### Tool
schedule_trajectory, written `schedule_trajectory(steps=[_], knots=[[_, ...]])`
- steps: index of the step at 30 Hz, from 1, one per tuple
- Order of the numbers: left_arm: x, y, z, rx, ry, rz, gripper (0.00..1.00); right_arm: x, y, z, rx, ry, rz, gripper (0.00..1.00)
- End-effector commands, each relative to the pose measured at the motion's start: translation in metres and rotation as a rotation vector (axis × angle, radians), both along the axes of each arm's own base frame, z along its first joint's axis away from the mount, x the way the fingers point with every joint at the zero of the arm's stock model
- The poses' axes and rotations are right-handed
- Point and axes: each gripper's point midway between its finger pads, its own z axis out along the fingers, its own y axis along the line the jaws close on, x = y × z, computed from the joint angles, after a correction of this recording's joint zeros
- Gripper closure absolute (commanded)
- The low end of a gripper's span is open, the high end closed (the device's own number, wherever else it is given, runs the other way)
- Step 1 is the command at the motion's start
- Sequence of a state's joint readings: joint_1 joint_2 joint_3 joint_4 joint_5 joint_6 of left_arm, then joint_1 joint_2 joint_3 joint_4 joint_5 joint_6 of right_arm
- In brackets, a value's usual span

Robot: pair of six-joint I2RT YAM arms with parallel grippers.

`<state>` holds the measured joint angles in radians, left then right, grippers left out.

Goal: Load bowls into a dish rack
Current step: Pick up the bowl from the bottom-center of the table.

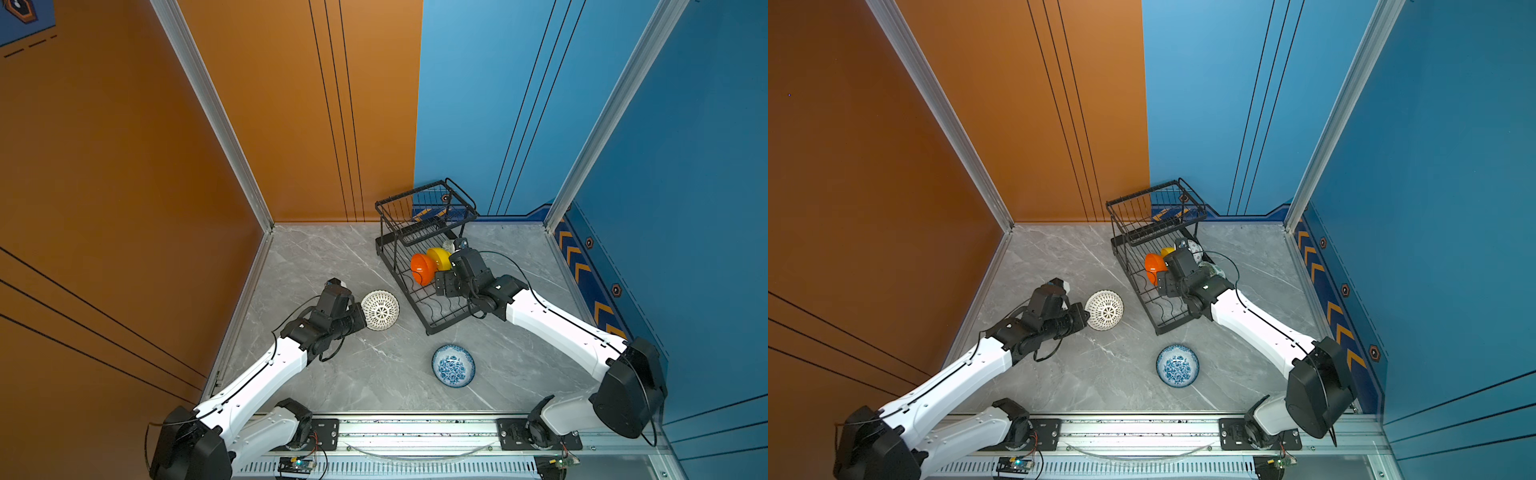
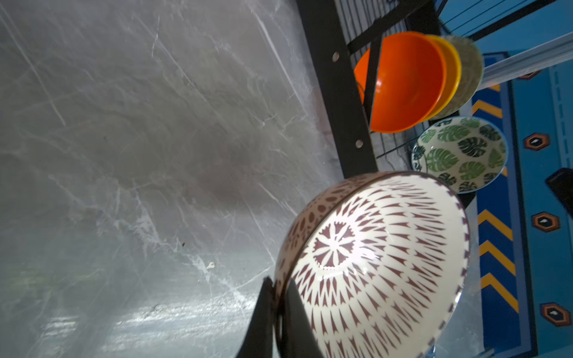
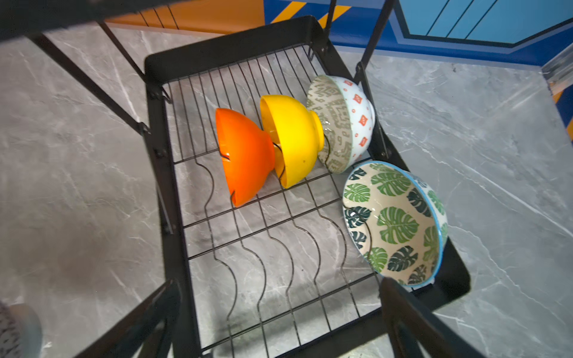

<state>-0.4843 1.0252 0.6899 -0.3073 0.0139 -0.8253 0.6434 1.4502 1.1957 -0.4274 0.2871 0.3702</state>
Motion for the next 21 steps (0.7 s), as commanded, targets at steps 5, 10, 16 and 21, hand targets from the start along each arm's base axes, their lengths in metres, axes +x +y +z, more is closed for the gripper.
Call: schedule_trajectory(steps=[5,10,16,21], knots=[[0.038,-0.004,0.056,-0.152,-0.271,0.119,1.00,-0.003,0.044,0.037,0.192,0.022,0.066,0.02],[0.050,-0.025,0.075,-0.213,-0.346,0.095,1.00,-0.010,0.082,0.038,0.285,0.066,0.148,0.10],[0.057,-0.039,0.076,-0.215,-0.356,0.080,1.00,-0.018,0.101,0.033,0.284,0.083,0.188,0.22],[0.060,-0.045,0.073,-0.209,-0.353,0.079,1.00,-0.023,0.106,0.023,0.267,0.096,0.195,0.30]])
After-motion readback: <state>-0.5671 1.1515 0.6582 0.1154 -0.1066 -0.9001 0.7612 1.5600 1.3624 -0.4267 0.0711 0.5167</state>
